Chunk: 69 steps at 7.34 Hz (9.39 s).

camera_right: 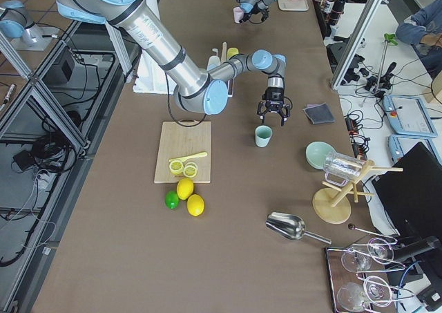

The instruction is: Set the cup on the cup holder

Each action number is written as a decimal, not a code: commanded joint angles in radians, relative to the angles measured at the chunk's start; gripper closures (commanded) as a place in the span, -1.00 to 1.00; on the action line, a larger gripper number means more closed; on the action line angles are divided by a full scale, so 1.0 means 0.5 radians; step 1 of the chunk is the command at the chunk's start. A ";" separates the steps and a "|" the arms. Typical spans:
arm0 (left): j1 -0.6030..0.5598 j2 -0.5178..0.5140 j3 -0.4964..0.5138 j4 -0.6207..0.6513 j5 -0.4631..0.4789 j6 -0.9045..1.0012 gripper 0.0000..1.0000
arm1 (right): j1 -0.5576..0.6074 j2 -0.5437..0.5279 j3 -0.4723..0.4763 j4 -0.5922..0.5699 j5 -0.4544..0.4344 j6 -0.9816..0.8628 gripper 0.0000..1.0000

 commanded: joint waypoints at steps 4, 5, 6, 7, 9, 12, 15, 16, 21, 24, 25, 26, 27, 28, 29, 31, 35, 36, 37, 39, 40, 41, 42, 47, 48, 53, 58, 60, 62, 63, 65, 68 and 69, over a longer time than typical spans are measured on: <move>0.071 0.005 0.060 0.144 0.007 0.203 -0.95 | 0.076 -0.001 0.010 -0.019 0.236 0.110 -1.00; 0.071 0.008 0.064 0.148 0.013 0.206 -0.95 | 0.076 -0.004 0.010 -0.022 0.285 0.150 -1.00; 0.074 0.011 0.067 0.148 0.016 0.209 -0.95 | 0.076 0.002 0.010 -0.025 0.313 0.190 -1.00; 0.080 0.011 0.067 0.145 0.016 0.206 -0.94 | 0.073 -0.004 0.010 -0.025 0.362 0.260 -1.00; 0.086 0.014 0.061 0.148 0.019 0.209 -0.02 | 0.070 -0.010 0.013 -0.022 0.362 0.273 -1.00; 0.071 0.005 0.036 0.346 0.019 0.480 1.00 | 0.021 -0.034 0.022 -0.016 0.344 0.313 -1.00; -0.165 0.001 -0.159 0.503 0.019 0.575 1.00 | -0.012 -0.105 0.077 -0.010 0.277 0.313 -1.00; -0.266 -0.002 -0.239 0.482 0.028 0.569 1.00 | -0.016 -0.111 0.086 -0.010 0.258 0.310 -1.00; -0.469 0.112 -0.445 -0.562 0.234 0.337 1.00 | -0.034 -0.228 0.200 -0.004 0.234 0.310 -1.00; -0.430 0.118 -0.565 -1.292 0.209 -0.282 1.00 | -0.046 -0.258 0.203 0.002 0.191 0.310 -1.00; -0.317 0.112 -0.635 -1.501 0.209 -0.552 1.00 | -0.052 -0.267 0.200 0.011 0.160 0.310 -1.00; -0.158 0.115 -0.724 -1.798 0.209 -0.858 1.00 | -0.062 -0.292 0.200 0.060 0.151 0.313 -1.00; -0.038 0.118 -0.758 -2.104 0.209 -1.153 1.00 | -0.062 -0.313 0.200 0.079 0.151 0.313 -1.00; 0.018 0.121 -0.768 -2.460 0.209 -1.399 1.00 | -0.065 -0.320 0.200 0.079 0.123 0.313 -1.00; 0.024 0.133 -0.777 -2.743 0.209 -1.486 1.00 | -0.065 -0.320 0.200 0.079 0.108 0.313 -1.00; 0.043 0.213 -0.780 -3.380 0.231 -1.700 1.00 | -0.065 -0.323 0.203 0.079 0.102 0.313 -1.00; 0.257 0.216 -0.795 -4.352 0.502 -2.141 1.00 | -0.065 -0.415 0.295 0.091 0.068 0.313 -1.00; 0.431 0.219 -0.844 -4.496 0.829 -2.134 1.00 | -0.065 -0.418 0.295 0.091 0.068 0.313 -1.00; 0.679 0.283 -0.963 -4.598 1.184 -2.119 1.00 | -0.062 -0.424 0.295 0.091 0.065 0.310 -0.97; 1.167 0.427 -1.267 -4.647 1.833 -1.812 1.00 | -0.049 -0.439 0.310 0.091 0.068 0.298 -0.65; 1.309 0.416 -1.277 -4.681 1.990 -1.518 1.00 | -0.046 -0.473 0.353 0.094 0.068 0.298 -0.17; 1.465 0.400 -1.289 -4.681 2.074 -1.175 1.00 | -0.043 -0.497 0.387 0.094 0.065 0.298 0.35; 1.624 0.394 -1.277 -4.688 2.248 -1.065 1.00 | -0.034 -0.516 0.405 0.094 0.065 0.295 0.52; 1.721 0.201 -1.059 -4.684 2.326 -0.996 1.00 | 0.202 -0.598 0.689 0.094 0.092 0.040 0.78; 1.721 0.204 -1.050 -4.684 2.323 -0.996 1.00 | 0.248 -0.714 0.913 0.094 0.120 0.040 0.90; 1.721 0.192 -0.940 -4.712 2.323 -0.996 1.00 | 0.517 -0.884 1.378 0.351 0.579 0.049 1.00; 1.721 0.176 -0.900 -4.706 2.394 -0.996 1.00 | 0.806 -1.114 1.489 1.078 1.575 0.113 1.00; 1.721 0.179 -0.881 -4.706 2.397 -0.996 1.00 | 0.813 -1.169 1.470 1.652 1.712 0.552 1.00; 1.724 0.173 -0.836 -4.709 2.409 -0.996 1.00 | 0.810 -1.182 1.443 2.178 1.731 1.117 1.00; 1.724 0.170 -0.823 -4.709 2.412 -0.990 1.00 | 0.788 -1.188 1.440 2.423 1.731 1.339 1.00; 1.733 0.173 -0.826 -4.746 2.488 -0.880 -0.97 | 0.776 -1.212 1.299 3.006 1.725 1.792 1.00; 1.752 0.182 -0.835 -4.798 2.489 -0.871 -0.98 | 0.626 -1.209 1.010 3.912 1.453 2.584 1.00; 1.752 0.182 -0.860 -4.795 2.471 -0.889 -0.98 | 0.513 -1.206 1.040 3.996 1.318 2.872 1.00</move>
